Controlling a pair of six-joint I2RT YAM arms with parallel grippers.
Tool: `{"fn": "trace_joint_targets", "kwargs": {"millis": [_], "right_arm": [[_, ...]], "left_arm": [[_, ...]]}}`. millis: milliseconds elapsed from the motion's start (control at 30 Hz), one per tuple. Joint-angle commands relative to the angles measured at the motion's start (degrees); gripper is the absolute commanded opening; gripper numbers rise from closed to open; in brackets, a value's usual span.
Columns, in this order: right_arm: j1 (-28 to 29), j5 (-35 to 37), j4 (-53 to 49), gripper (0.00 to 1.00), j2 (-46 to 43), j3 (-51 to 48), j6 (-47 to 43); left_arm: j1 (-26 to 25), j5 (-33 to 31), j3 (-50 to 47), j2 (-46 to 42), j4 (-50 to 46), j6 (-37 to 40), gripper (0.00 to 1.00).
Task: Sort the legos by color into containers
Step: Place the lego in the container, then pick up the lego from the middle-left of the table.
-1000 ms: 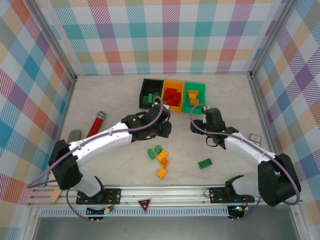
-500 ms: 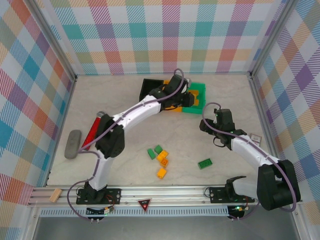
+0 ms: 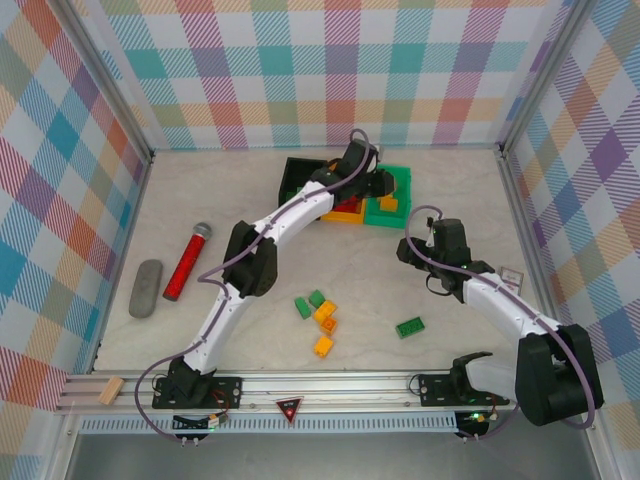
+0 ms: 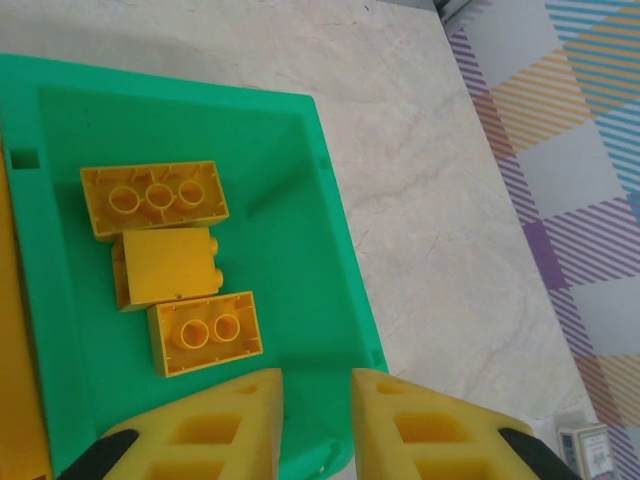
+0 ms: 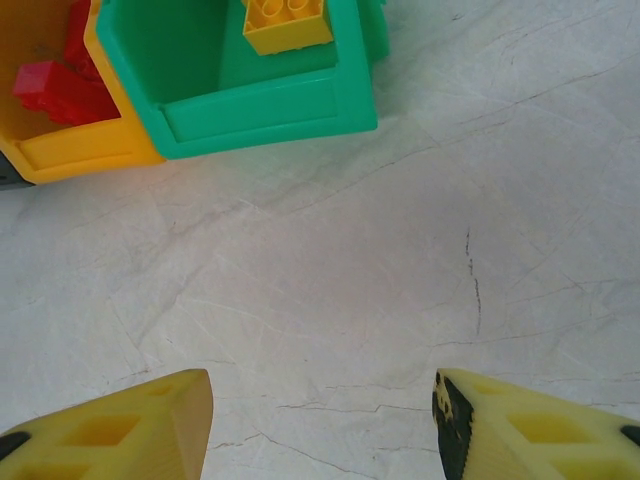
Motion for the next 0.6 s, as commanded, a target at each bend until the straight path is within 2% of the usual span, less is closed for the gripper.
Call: {"fn": "trace_joint_targets", "kwargs": {"millis": [0, 167, 300, 433, 567], "right_arm": [[-0.1, -1.1, 1.6, 0.61, -0.8, -0.4, 0.6], [-0.1, -1.4, 1.9, 0.61, -0.4, -0.4, 0.5], [-0.1, -1.7, 2.5, 0.61, 0.2, -0.6, 0.7], [-0.1, -2.1, 2.9, 0.61, 1.8, -0.4, 0.7], [-0.1, -2.5, 3.6, 0.61, 3.8, 0.0, 0.6]], "left_arm": [[0.2, 4.0, -4.4, -5.2, 0.7, -1.3, 0.25], [-0.6, 4.0, -30.1, -22.4, 3.3, 2.2, 0.27], [-1.0, 1.5, -48.8, -36.9, 0.7, 4.7, 0.29], [-3.2, -1.2, -59.3, -47.0, -7.4, 6.6, 0.31], [-8.3, -3.8, -63.6, -51.3, -17.3, 7.8, 0.32]]}}
